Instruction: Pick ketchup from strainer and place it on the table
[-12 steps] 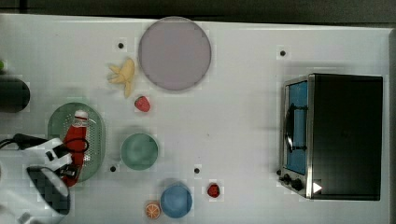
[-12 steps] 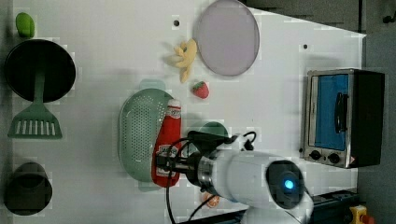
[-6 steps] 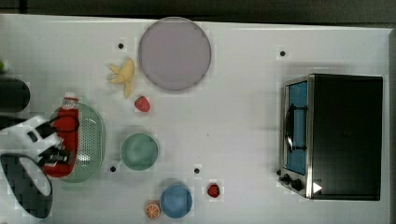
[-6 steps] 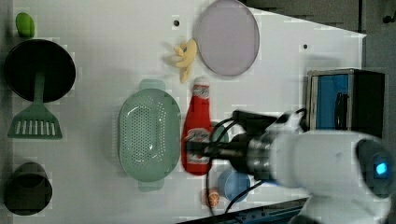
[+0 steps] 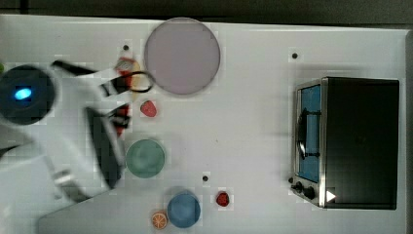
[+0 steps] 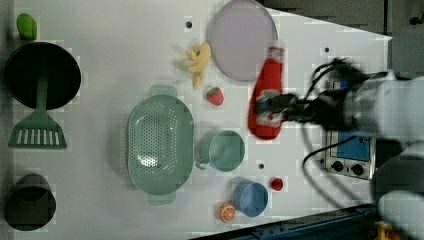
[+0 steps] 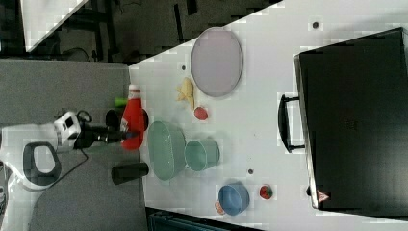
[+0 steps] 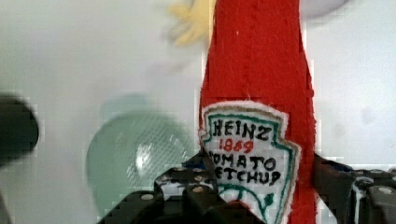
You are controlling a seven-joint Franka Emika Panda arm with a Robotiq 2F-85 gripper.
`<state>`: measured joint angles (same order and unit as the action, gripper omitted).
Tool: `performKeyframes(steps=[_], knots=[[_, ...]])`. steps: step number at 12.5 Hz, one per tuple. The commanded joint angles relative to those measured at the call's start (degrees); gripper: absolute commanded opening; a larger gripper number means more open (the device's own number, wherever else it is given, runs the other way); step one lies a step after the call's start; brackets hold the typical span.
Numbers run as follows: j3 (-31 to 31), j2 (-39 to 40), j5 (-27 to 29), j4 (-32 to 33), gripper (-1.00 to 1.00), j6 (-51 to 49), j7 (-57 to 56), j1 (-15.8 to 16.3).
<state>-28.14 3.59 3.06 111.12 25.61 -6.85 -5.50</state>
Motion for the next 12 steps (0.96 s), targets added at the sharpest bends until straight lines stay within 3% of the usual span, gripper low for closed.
performKeyframes(steps=[1, 7, 12], knots=[[4.99, -0.19, 0.06, -0.56, 0.22, -1.15, -6.09, -2.99], [17.31, 0.10, 0.01, 1.67, 0.22, -1.18, -16.55, -4.55], [21.53, 0.66, -0.06, 10.01, 0.22, 0.51, -16.56, -4.67]])
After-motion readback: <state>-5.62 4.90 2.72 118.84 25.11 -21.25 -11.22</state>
